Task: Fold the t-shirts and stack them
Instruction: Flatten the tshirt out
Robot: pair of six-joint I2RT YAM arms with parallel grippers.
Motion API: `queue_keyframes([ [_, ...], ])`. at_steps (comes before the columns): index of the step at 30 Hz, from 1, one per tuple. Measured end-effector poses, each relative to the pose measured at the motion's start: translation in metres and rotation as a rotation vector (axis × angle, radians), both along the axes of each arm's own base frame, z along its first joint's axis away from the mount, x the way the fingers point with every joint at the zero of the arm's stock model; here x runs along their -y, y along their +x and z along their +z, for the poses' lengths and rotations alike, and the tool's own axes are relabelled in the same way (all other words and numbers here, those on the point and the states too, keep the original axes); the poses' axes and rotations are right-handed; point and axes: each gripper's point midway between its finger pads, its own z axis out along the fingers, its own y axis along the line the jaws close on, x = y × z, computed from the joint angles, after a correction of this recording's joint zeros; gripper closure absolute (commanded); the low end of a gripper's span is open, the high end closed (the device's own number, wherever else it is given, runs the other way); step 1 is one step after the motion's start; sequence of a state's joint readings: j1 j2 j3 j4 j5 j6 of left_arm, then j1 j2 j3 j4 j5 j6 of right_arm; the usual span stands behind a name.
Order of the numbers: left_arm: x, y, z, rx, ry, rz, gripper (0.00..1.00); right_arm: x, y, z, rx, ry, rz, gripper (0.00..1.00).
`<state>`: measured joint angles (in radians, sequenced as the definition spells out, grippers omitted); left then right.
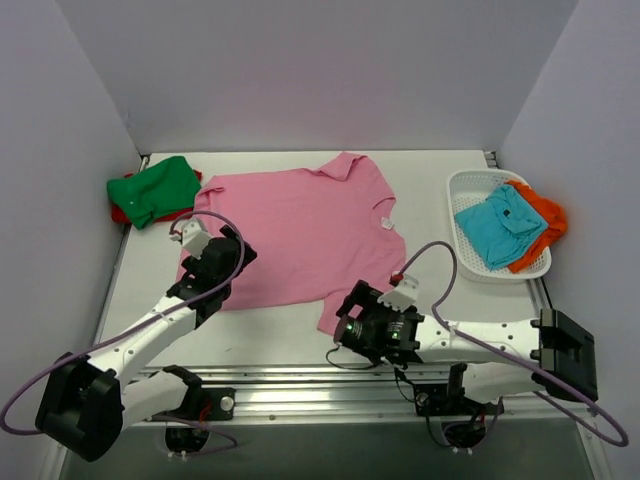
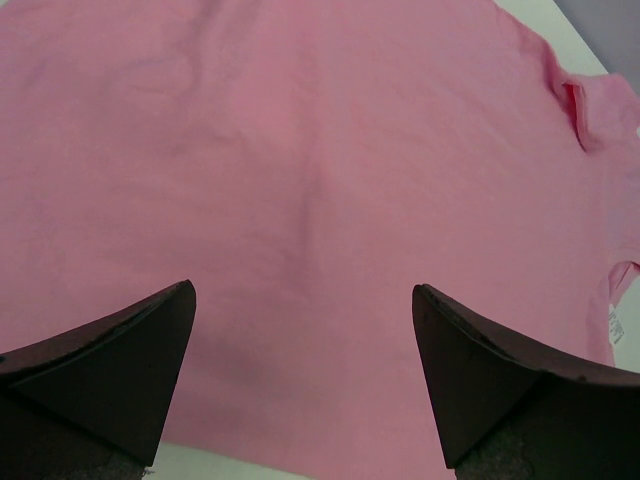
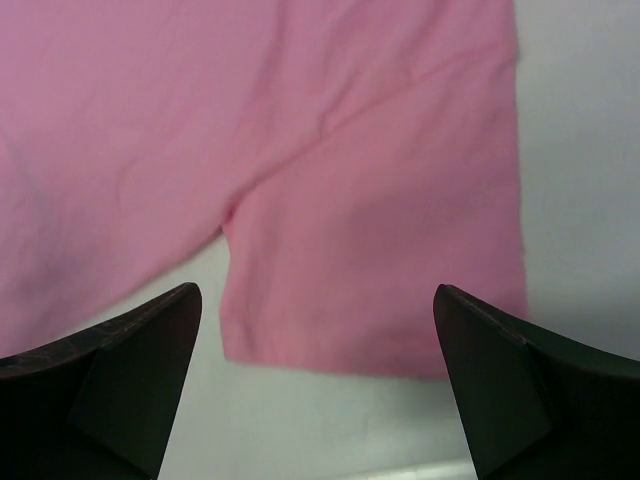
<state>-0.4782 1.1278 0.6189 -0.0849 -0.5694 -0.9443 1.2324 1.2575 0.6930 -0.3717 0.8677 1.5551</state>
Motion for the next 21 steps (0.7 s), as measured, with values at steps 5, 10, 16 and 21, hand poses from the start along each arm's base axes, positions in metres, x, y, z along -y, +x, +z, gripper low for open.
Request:
queue_keyframes([
  [5,0.001,-0.02,0.001,0.02,-0.013,-0.014,0.01,-0.007,-0.063,-0.009,-0.058,0.044,0.128,0.05],
  [10,0.001,-0.031,-0.004,0.008,0.001,-0.027,0.01,0.01,-0.077,-0.021,-0.092,0.066,0.116,0.06],
  [16,0.006,-0.035,-0.007,-0.002,0.014,-0.044,0.01,0.044,-0.079,-0.026,-0.088,0.241,0.097,0.08],
  [21,0.007,-0.037,-0.014,-0.019,0.03,-0.048,0.01,0.052,-0.075,-0.019,-0.078,0.317,0.067,0.08],
])
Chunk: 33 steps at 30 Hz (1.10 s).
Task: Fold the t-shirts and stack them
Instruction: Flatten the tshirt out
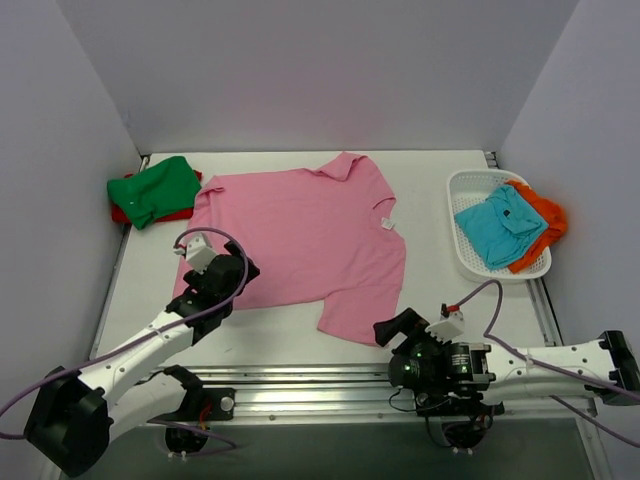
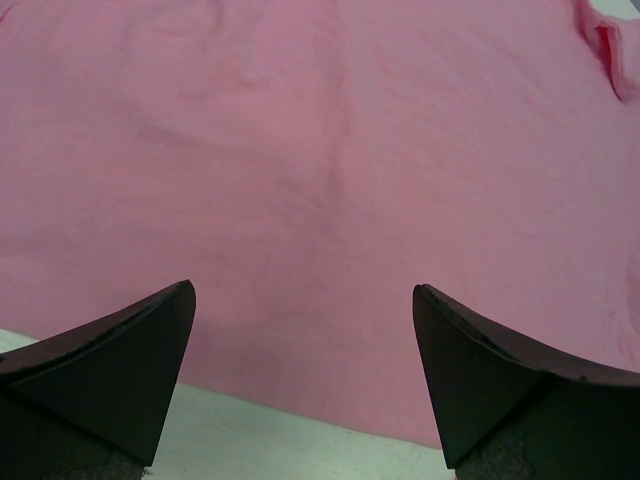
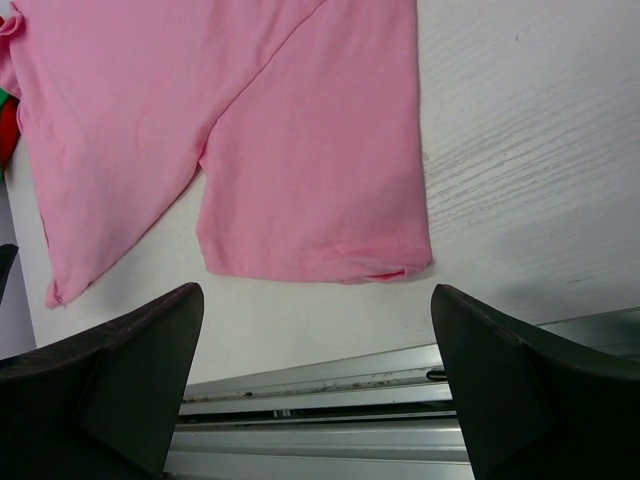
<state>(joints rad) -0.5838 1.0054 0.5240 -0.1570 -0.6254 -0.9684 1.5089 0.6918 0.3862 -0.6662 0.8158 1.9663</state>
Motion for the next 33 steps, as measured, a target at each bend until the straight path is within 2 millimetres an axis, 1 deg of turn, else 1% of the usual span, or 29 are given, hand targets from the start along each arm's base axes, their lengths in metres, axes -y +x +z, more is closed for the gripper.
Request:
queue_keyframes([
  [3,0.0,0.0,-0.004,-0.01,0.01,0.001,0.01,0.002,0.004,-0.004,0.0,-0.028,-0.021,0.07],
  [5,0.0,0.0,-0.008,-0.02,0.017,0.001,0.01,0.001,0.009,-0.011,-0.004,-0.077,-0.032,0.07],
  [7,0.0,0.0,-0.012,-0.032,0.027,0.003,0.01,-0.001,0.019,-0.019,-0.023,-0.104,-0.058,0.09],
  [9,-0.001,0.0,-0.017,-0.046,0.039,0.006,0.01,-0.002,0.031,-0.031,-0.059,-0.123,-0.084,0.1],
  [12,-0.002,0.0,-0.022,-0.06,0.052,0.013,0.01,0.007,0.043,-0.05,-0.102,-0.141,-0.106,0.13],
  [13,-0.002,0.0,-0.023,-0.061,0.053,0.014,0.01,0.01,0.048,-0.052,-0.098,-0.144,-0.115,0.13],
  [18,-0.003,0.0,-0.022,-0.058,0.053,0.02,0.01,0.005,0.063,-0.049,-0.1,-0.125,-0.089,0.16],
  [20,-0.003,0.0,-0.022,-0.058,0.055,0.021,0.01,0.003,0.067,-0.051,-0.103,-0.134,-0.078,0.19],
  [22,-0.004,0.0,-0.023,-0.058,0.057,0.023,0.01,-0.002,0.075,-0.052,-0.091,-0.124,-0.071,0.24],
  [23,-0.004,0.0,-0.024,-0.061,0.059,0.023,0.01,-0.005,0.079,-0.053,-0.087,-0.12,-0.069,0.28],
  [24,-0.004,0.0,-0.024,-0.063,0.06,0.023,0.01,-0.009,0.083,-0.054,-0.081,-0.118,-0.064,0.4],
  [26,-0.004,0.0,-0.025,-0.065,0.062,0.024,0.01,-0.017,0.088,-0.055,-0.077,-0.107,-0.05,0.56],
  [27,-0.004,0.0,-0.025,-0.065,0.062,0.024,0.01,-0.02,0.09,-0.057,-0.077,-0.108,-0.045,0.69],
  [29,-0.004,0.0,-0.025,-0.063,0.061,0.029,0.01,-0.027,0.092,-0.062,-0.088,-0.1,-0.03,0.79],
  [30,-0.005,0.0,-0.024,-0.061,0.061,0.034,0.0,-0.03,0.092,-0.063,-0.093,-0.094,-0.021,0.88],
  [32,-0.008,-0.001,-0.02,-0.051,0.057,0.045,0.0,-0.03,0.089,-0.066,-0.105,-0.097,-0.011,0.97],
  [33,-0.009,-0.001,-0.018,-0.045,0.055,0.05,0.05,-0.03,0.088,-0.066,-0.111,-0.099,-0.008,1.0],
])
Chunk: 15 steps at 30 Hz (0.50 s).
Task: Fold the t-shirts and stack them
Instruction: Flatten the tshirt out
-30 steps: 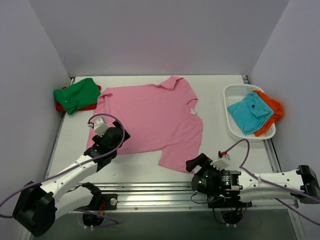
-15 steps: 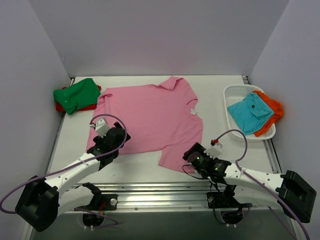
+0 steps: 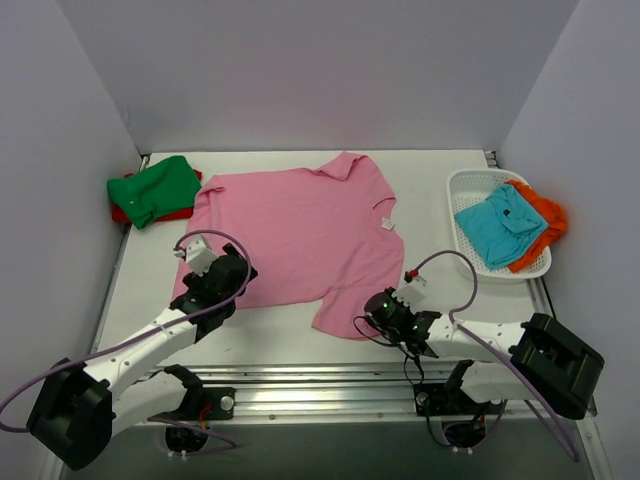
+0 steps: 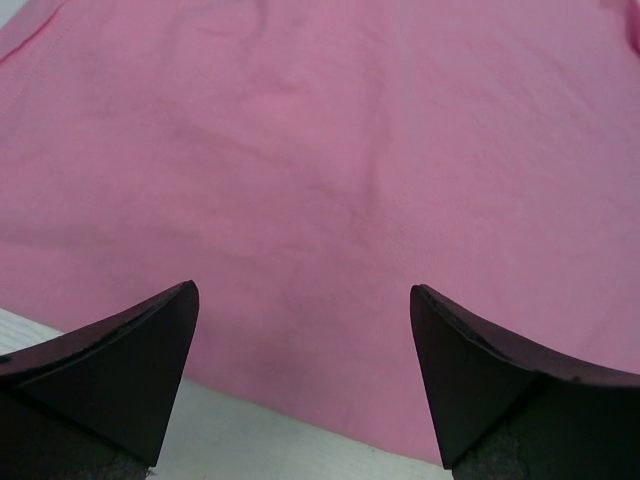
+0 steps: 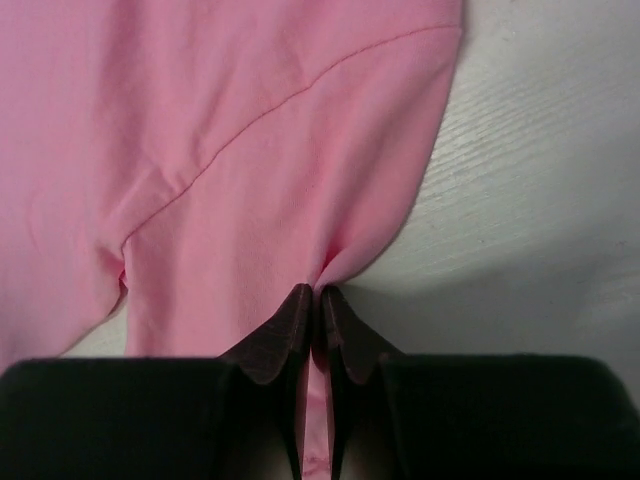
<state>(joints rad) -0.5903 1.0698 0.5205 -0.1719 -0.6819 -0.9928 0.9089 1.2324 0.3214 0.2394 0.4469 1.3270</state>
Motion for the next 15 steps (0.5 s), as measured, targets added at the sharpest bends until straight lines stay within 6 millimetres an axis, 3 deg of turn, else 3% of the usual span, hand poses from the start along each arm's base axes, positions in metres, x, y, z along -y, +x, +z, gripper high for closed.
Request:
queue_keyframes([
  [6,-0.012,-0.006,0.009,0.035,-0.021,0.061,0.18,0.012,-0.008,0.004,-0.016,-0.032,0.003,1.0],
  [10,-0.02,-0.012,-0.008,-0.019,0.011,0.099,0.2,0.022,-0.011,0.012,-0.002,-0.05,-0.006,1.0],
  [15,-0.019,-0.021,-0.039,-0.138,0.052,0.098,0.13,0.037,-0.012,0.024,0.024,-0.083,-0.032,1.0],
])
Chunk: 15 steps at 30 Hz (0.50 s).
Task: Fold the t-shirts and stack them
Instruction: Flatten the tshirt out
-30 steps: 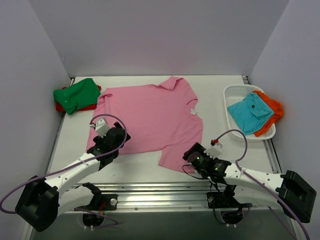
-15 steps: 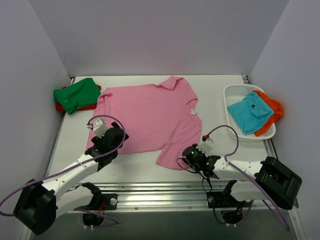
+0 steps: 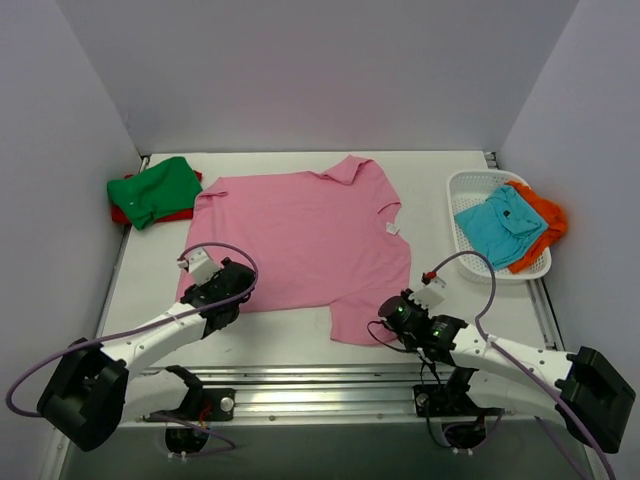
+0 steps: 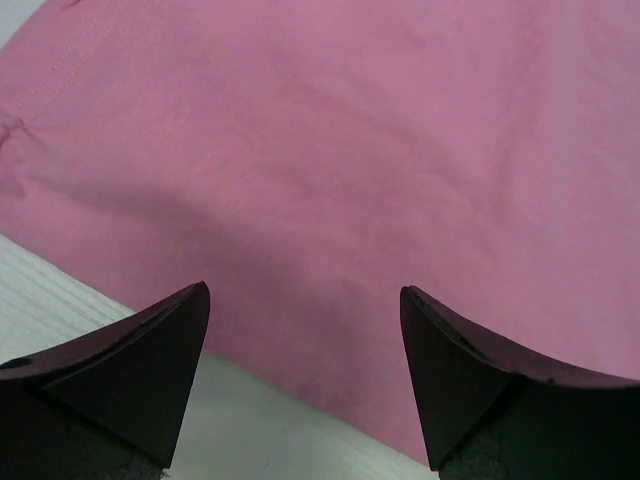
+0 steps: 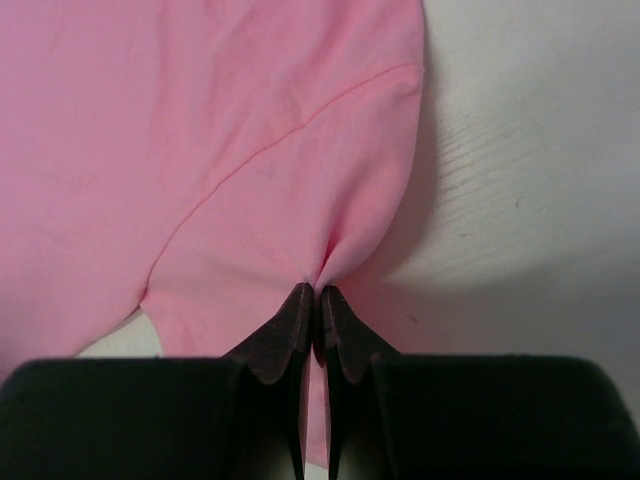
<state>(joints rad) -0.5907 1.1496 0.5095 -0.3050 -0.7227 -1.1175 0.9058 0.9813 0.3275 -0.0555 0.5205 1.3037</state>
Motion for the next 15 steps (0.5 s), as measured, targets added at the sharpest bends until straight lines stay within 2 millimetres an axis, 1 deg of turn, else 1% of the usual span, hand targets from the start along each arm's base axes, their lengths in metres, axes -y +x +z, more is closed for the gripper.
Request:
queue_keyframes([
  [2,0.005,-0.004,-0.008,-0.035,-0.015,-0.018,0.13,0.005,0.001,0.007,0.018,-0.006,-0.013,1.0],
  [6,0.017,-0.009,-0.013,-0.071,-0.07,-0.052,0.13,0.016,0.007,0.017,0.053,-0.022,-0.044,1.0],
  [10,0.022,-0.019,-0.018,-0.118,-0.095,-0.077,0.13,0.027,0.013,0.019,0.06,-0.051,-0.064,1.0],
  [12,0.024,-0.024,-0.015,-0.132,-0.11,-0.094,0.13,0.031,0.015,0.017,0.057,-0.071,-0.068,1.0],
  [15,0.03,-0.028,-0.003,-0.135,-0.137,-0.122,0.13,0.035,0.018,0.015,0.052,-0.096,-0.069,1.0],
])
